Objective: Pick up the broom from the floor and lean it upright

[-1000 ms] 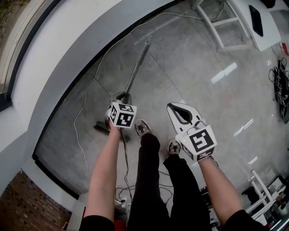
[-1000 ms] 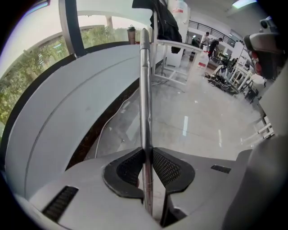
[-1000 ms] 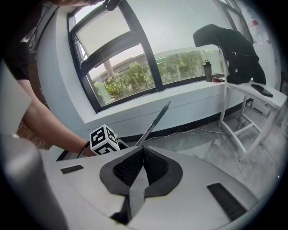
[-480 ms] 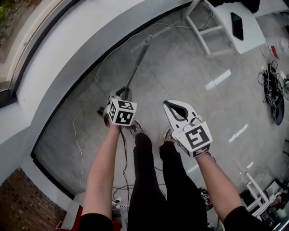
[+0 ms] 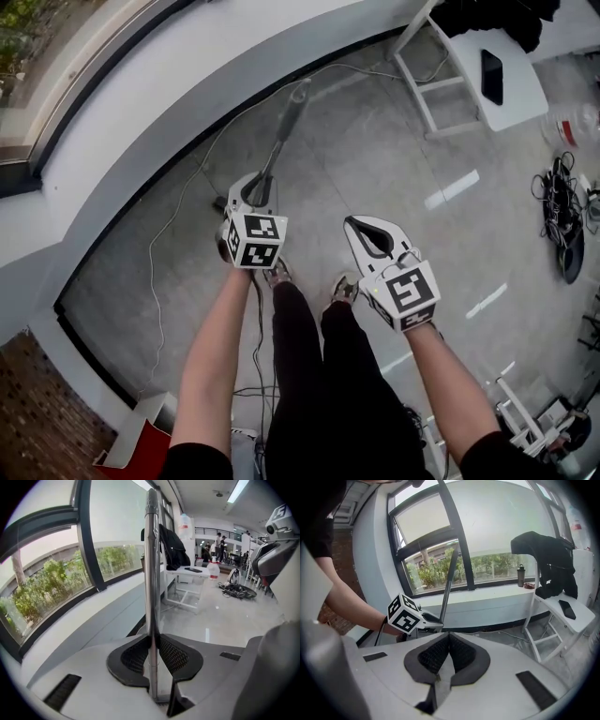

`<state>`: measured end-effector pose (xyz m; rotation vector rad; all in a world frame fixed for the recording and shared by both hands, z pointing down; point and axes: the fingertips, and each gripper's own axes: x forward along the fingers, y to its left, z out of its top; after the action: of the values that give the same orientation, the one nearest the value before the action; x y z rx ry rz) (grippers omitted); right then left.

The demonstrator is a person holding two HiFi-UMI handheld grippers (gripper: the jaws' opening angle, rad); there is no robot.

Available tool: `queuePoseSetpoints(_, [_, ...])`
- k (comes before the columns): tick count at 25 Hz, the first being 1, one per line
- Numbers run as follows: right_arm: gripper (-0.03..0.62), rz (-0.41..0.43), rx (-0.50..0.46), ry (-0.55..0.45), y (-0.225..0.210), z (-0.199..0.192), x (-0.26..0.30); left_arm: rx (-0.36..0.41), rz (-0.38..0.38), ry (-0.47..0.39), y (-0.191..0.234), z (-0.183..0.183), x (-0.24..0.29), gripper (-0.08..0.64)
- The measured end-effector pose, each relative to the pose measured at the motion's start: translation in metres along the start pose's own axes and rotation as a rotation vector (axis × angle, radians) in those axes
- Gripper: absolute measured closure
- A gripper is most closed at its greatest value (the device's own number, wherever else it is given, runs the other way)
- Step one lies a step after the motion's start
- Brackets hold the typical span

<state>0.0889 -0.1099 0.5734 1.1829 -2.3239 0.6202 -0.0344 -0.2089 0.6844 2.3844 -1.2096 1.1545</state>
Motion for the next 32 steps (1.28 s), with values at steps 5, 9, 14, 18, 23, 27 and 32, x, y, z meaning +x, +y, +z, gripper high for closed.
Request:
queuePoseSetpoints(5, [0.584,-0.004,-0.029,0.003,-0.006,0.009,-0.005,-0.006,0.052,-0.099,-0.005,0.023,-0.011,0.480])
queuePoseSetpoints(9, [0.584,-0.020,-0.037,-0.016,-0.015,0.022,-0.009,-0.007,0.085,-0.172,-0.008,0.042,-0.017,0.479])
queuePoseSetpoints(14, [0.584,-0.018,-0.036,-0.017,-0.016,0.026,-0.010,0.047,0.080,-0.190,-0.027,0.033,-0.019,0.479])
queuePoseSetpoints(18, [0.584,-0.012,-0.041,-0.005,-0.013,0.017,-0.014,0.111,0.076,-0.173,-0.044,0.020,-0.022,0.477])
queuePoseSetpoints(23, [0.584,-0.008,-0.026,0.017,-0.005,0.003,-0.022,0.103,0.111,-0.151,-0.049,0.006,-0.028,0.474])
queuePoseSetpoints(27, [0.584,-0.003,-0.043,0.022,-0.003,-0.002,-0.026,0.075,0.124,-0.145,-0.049,0.000,-0.032,0.471])
queuePoseSetpoints(32, [0.584,0.006,-0.029,0.018,0.000,-0.001,-0.025,0.058,0.133,-0.134,-0.046,-0.003,-0.032,0.469])
